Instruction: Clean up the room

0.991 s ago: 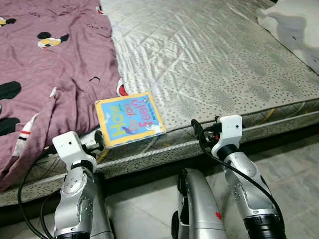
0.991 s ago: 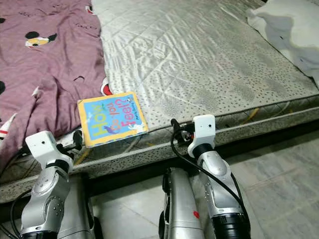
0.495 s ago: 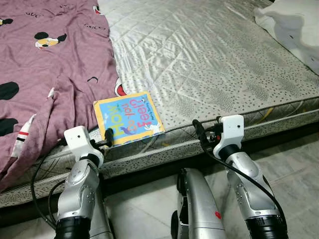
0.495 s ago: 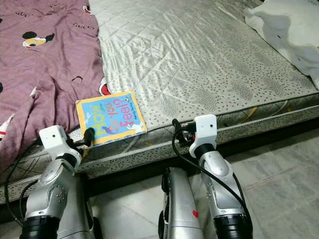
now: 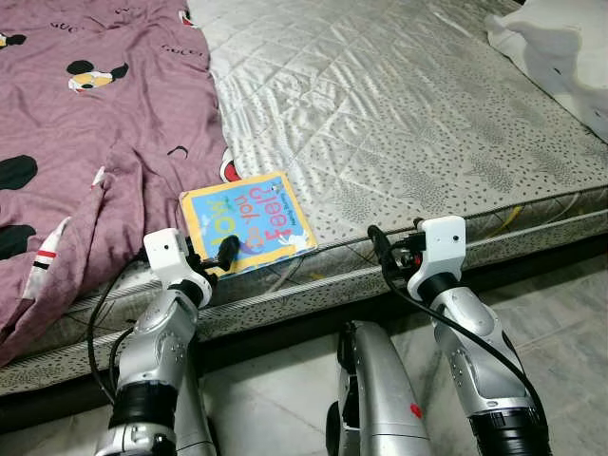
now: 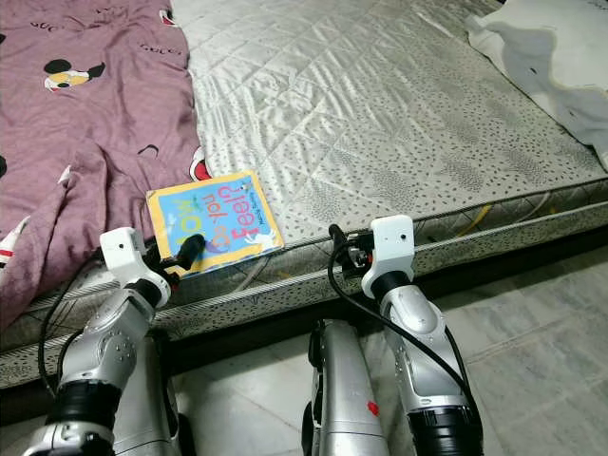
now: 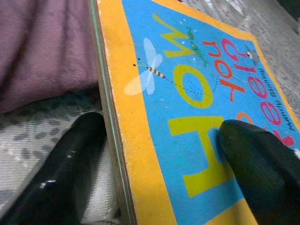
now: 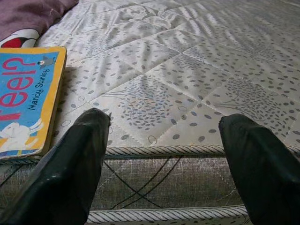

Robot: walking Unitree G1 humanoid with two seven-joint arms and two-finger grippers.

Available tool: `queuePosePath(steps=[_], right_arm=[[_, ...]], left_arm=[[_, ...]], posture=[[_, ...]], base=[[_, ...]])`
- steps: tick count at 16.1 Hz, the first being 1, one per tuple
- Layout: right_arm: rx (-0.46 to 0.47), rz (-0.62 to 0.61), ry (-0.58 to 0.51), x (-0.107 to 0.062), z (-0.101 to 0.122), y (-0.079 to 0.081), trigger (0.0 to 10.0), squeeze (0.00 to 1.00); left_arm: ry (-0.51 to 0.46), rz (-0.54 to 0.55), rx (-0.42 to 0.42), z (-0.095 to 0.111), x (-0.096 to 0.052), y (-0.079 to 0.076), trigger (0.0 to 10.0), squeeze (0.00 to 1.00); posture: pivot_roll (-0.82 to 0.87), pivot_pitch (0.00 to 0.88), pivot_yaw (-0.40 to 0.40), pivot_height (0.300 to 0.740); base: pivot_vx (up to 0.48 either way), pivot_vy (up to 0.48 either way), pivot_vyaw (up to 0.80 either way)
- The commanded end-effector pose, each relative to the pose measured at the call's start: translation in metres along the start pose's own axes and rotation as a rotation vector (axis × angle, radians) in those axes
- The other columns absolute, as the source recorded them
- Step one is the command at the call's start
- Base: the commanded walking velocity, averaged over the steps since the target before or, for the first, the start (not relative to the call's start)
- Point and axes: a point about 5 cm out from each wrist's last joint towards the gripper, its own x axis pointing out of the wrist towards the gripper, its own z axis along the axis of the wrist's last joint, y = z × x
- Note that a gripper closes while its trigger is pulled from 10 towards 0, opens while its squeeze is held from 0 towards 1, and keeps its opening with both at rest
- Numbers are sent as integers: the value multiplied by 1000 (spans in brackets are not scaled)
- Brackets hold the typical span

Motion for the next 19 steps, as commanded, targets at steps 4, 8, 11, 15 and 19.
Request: queuePosePath(steps=[4,8,11,15,19], right_arm=[[-19,-5,-28,0,7,-2,10000,0],[-25,-4,-33,0,8,-2,10000,0],[-26,-6,-36,1,9,-2,10000,0],[-26,-6,-36,2,9,-2,10000,0],[-27,-4,-37,3,10,-3,10000,0]], left_arm=[[43,-96,-37,-14,6,-12,0,0],[7,-139,-42,-11,8,-18,0,0],[-23,-159,-43,-9,9,-21,0,0],[-52,-182,-59,-5,9,-24,0,0],[-89,-196,-81,1,10,-25,0,0]], posture=[[-114,153,-76,478],[-114,152,-76,478],[-114,150,-76,478],[-112,148,-78,478],[-113,156,-82,478]], base=[[0,0,0],[0,0,0],[0,0,0],[0,0,0],[0,0,0]])
